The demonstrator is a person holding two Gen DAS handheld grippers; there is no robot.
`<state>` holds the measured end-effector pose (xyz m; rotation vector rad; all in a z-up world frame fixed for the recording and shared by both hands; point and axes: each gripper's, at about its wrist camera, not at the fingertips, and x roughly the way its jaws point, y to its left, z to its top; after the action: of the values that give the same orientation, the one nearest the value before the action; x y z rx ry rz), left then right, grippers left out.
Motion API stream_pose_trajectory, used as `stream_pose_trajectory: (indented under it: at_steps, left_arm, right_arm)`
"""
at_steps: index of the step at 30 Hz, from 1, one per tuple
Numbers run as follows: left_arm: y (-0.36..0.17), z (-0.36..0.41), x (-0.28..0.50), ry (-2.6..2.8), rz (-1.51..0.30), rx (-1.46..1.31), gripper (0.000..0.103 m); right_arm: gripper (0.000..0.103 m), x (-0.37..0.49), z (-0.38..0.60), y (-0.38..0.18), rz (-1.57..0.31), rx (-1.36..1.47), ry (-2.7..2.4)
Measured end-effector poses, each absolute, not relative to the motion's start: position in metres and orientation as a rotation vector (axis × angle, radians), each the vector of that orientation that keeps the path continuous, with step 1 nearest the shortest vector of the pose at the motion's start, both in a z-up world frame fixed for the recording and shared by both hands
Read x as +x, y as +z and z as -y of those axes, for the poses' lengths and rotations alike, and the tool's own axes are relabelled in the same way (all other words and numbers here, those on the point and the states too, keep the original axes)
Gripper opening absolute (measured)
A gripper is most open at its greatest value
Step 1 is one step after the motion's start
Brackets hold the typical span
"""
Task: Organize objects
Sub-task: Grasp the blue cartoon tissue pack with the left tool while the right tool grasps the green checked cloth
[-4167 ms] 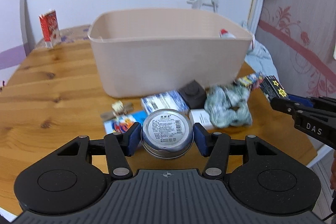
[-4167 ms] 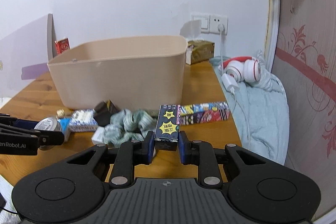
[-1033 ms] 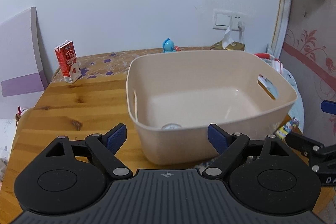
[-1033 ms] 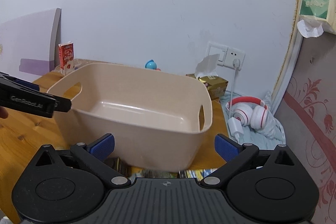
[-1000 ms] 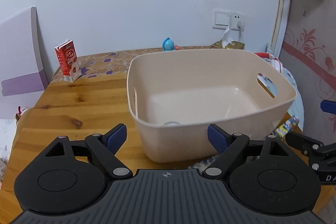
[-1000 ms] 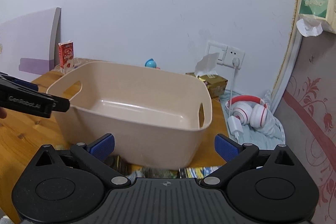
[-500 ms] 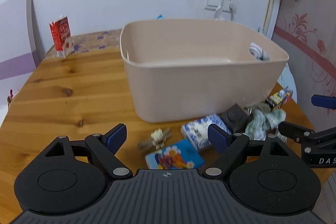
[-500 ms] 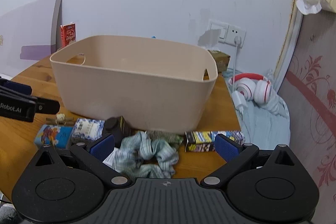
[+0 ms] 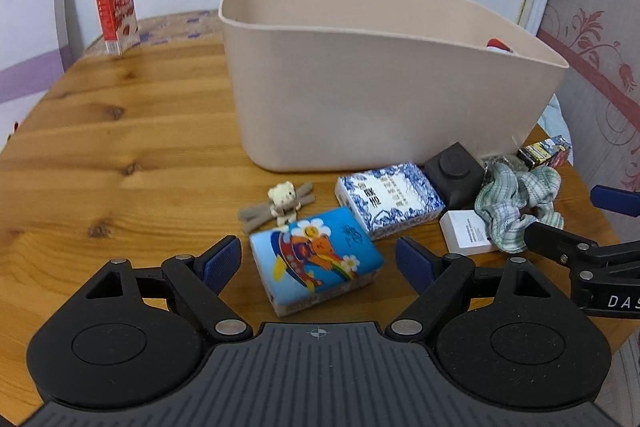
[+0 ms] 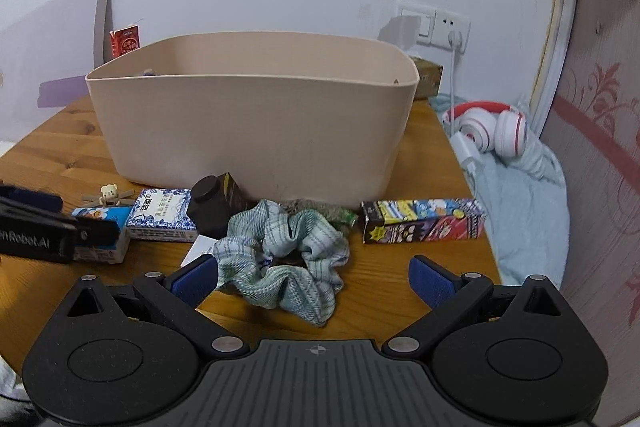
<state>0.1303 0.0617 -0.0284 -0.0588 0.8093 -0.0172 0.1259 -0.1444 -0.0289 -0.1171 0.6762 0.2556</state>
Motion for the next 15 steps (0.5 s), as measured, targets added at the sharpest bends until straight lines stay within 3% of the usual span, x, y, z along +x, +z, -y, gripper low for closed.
stream_pose_trajectory:
  at_steps: [15]
  left_arm:
    - [-0.045, -0.05, 0.143, 0.024, -0.844, -0.027, 0.087]
  right_arm:
    - [0.103, 0.142, 0.131, -0.046, -0.699, -0.086, 0.267]
